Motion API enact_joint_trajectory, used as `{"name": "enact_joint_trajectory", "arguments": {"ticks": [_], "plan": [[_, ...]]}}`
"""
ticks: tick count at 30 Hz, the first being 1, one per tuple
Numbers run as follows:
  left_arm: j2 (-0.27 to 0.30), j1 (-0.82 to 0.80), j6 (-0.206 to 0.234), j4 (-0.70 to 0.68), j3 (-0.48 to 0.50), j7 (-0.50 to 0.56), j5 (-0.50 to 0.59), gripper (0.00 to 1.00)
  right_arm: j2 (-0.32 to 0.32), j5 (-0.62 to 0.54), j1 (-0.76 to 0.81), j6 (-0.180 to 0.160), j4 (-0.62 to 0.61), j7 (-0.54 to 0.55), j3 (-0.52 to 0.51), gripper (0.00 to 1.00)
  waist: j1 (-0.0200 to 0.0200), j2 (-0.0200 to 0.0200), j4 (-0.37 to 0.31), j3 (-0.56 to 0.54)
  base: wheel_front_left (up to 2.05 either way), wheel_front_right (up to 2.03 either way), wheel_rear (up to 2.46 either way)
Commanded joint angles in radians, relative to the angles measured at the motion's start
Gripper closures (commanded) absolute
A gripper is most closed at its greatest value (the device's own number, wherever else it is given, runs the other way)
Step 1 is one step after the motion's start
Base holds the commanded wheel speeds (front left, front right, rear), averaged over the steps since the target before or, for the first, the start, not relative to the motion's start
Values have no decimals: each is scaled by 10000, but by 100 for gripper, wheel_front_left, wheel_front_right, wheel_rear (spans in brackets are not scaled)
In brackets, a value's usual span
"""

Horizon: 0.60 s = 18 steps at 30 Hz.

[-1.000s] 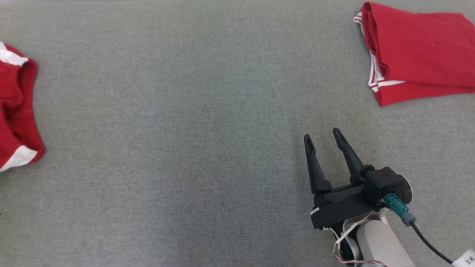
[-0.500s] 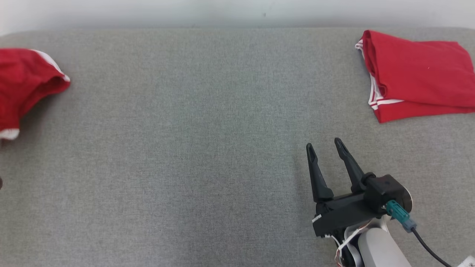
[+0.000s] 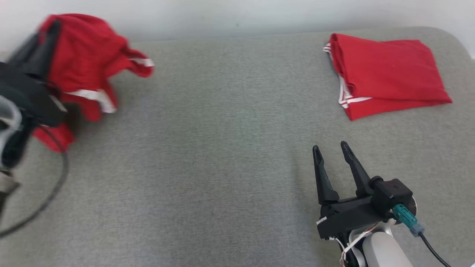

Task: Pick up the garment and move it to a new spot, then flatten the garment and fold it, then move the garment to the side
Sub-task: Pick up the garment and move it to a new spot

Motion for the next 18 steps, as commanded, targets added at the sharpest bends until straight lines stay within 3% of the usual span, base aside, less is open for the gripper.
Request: {"name": "enact_joint_trajectory", "arguments": {"ticks": [1, 5, 11, 18], "plan": [[-276, 362, 215, -401, -117, -55, -100, 100, -2, -4, 52, 1, -41, -14, -40, 0, 1, 0, -352, 61, 0, 0, 0], [-752, 724, 540, -880, -382, -156, -7, 100, -2, -37, 34, 1, -66, -14, -103, 0, 1, 0, -515, 103, 0, 0, 0], [-1978, 1705, 1022, -1495, -1009, -626, -125, 100, -2, -73, 118, 1, -104, -14, -193, 0, 1, 0, -633, 113, 0, 0, 0], [-3379, 2832, 959, -1464, -2038, -1297, -146, 100, -2, -221, 215, 1, -99, -14, -425, 0, 1, 0, -440, 55, 0, 0, 0]]}}
